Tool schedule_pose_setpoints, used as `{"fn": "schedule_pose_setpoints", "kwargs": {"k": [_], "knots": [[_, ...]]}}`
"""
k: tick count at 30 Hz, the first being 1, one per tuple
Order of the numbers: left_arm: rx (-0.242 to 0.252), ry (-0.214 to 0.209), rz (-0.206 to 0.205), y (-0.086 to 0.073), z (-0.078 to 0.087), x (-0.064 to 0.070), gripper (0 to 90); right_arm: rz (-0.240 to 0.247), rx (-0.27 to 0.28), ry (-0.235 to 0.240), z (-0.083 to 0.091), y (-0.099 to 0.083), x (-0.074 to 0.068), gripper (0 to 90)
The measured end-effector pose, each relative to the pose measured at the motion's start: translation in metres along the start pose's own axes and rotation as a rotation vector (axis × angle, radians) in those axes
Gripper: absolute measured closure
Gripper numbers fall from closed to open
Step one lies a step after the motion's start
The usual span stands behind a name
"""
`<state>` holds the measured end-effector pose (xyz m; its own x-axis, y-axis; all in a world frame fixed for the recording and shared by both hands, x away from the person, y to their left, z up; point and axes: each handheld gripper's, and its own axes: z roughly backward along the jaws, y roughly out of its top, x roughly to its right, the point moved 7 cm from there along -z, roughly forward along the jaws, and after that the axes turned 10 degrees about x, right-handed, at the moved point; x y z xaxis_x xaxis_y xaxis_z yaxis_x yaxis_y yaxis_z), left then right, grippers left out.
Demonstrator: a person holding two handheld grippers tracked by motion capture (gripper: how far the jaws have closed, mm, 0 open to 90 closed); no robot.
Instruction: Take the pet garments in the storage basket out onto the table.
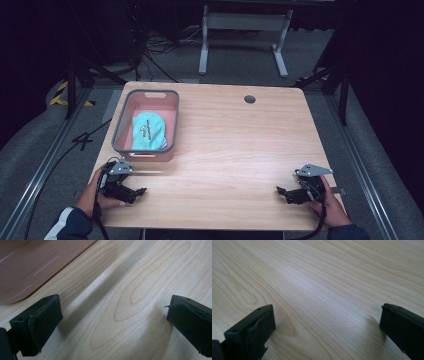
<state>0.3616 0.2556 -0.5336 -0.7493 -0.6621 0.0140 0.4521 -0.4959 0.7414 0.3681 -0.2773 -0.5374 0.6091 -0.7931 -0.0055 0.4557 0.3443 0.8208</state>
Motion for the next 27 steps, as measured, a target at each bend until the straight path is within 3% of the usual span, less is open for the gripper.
{"fn": "schedule_pose_setpoints", "kwargs": {"k": [4, 6, 8, 11, 13, 17, 27], "knots": [[-0.001, -0.015, -0.011, 0.002, 0.003, 0.003, 7.1, 0.000, 0.000, 0.000, 0.000, 0.000, 0.000, 0.4], [0.002, -0.006, -0.025, 0.006, 0.007, 0.005, 21.4, 0.000, 0.000, 0.000, 0.000, 0.000, 0.000, 0.4], [0.011, -0.012, -0.029, 0.009, 0.010, 0.008, 15.7, 0.000, 0.000, 0.000, 0.000, 0.000, 0.000, 0.4], [0.010, 0.000, -0.037, 0.013, 0.015, 0.009, 21.4, 0.000, 0.000, 0.000, 0.000, 0.000, 0.000, 0.4], [0.012, 0.000, -0.028, 0.014, 0.017, 0.010, 20.8, 0.000, 0.000, 0.000, 0.000, 0.000, 0.000, 0.4], [0.034, 0.023, -0.052, 0.023, 0.027, 0.013, 21.1, -0.002, 0.001, 0.000, 0.000, 0.000, 0.000, 0.4], [0.110, 0.072, -0.064, 0.043, 0.051, 0.015, 19.9, 0.000, 0.000, 0.000, 0.000, 0.000, 0.000, 0.4]]}}
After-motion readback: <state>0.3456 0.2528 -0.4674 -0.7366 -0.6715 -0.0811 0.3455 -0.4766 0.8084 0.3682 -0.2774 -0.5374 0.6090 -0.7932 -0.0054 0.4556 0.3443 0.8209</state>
